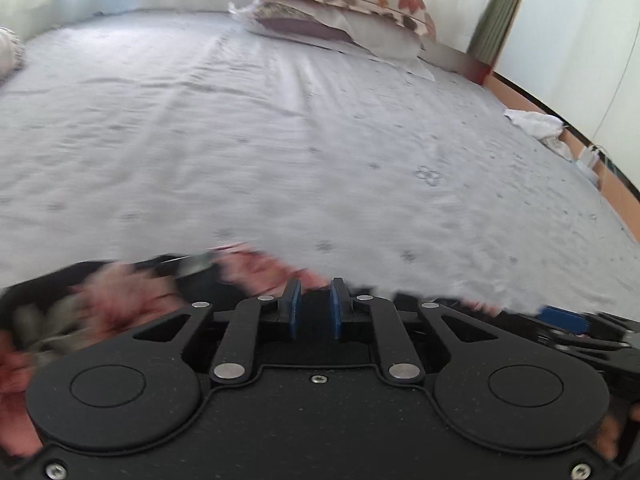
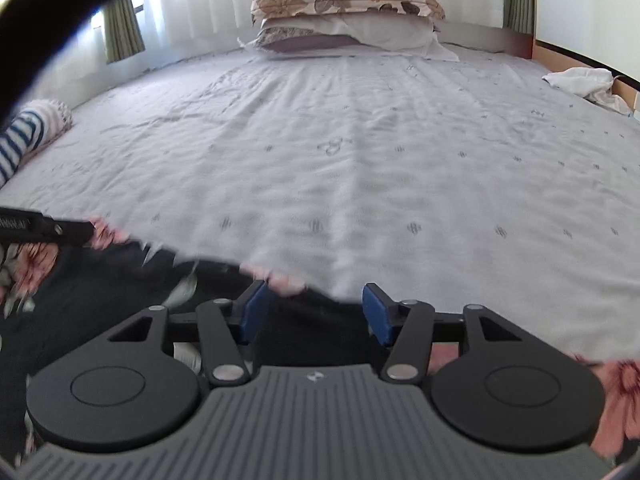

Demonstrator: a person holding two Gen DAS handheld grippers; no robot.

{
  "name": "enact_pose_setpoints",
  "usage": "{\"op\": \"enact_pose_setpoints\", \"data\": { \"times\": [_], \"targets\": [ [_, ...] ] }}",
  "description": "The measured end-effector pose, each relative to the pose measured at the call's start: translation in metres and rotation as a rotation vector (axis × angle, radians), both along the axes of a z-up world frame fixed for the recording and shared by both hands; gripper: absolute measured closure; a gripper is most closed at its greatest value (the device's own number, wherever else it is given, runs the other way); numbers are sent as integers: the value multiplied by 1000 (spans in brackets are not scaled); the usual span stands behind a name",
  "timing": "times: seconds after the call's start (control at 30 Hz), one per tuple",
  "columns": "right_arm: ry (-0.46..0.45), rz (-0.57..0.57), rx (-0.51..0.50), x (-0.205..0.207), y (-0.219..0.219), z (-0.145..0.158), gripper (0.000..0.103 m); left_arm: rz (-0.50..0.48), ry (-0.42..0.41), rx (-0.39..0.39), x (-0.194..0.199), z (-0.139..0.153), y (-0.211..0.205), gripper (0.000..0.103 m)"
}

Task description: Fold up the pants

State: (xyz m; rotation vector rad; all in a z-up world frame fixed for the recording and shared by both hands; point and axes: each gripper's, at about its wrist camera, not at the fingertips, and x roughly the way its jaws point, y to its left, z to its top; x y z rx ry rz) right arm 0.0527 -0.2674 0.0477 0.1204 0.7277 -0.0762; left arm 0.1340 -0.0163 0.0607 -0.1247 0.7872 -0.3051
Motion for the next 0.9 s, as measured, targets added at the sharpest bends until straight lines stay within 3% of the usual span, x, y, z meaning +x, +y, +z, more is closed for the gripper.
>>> {"op": "enact_pose_setpoints", "data": {
  "times": [0.17,0.27,0.4,0.43,0.53,0.6,0.73,0.9],
  "targets": [
    [74,15,33,-40,-1,-3,34,71,-50,80,-35,3,50,88],
    [101,-14,-39,-43,-2,-14,35,198,-72,156,-52,-1,87,88],
    [75,-20,-61,-35,-16,-24,33,378,-17,157,-62,-13,149,88],
    [74,-32,-87,-30,-18,-23,27,416,-9,157,-67,-17,162,88],
    [77,-105,-130,-16,-33,-25,26,500,0,165,-77,-24,191,88],
    [40,-178,-88,-23,-46,-10,31,531,7,162,-83,-26,204,88],
    [-32,-156,-46,-54,-49,4,30,553,-1,176,-92,-28,213,88],
    [-57,-147,-14,-118,-50,6,30,563,-19,188,-112,-27,214,88]
  ]
}}
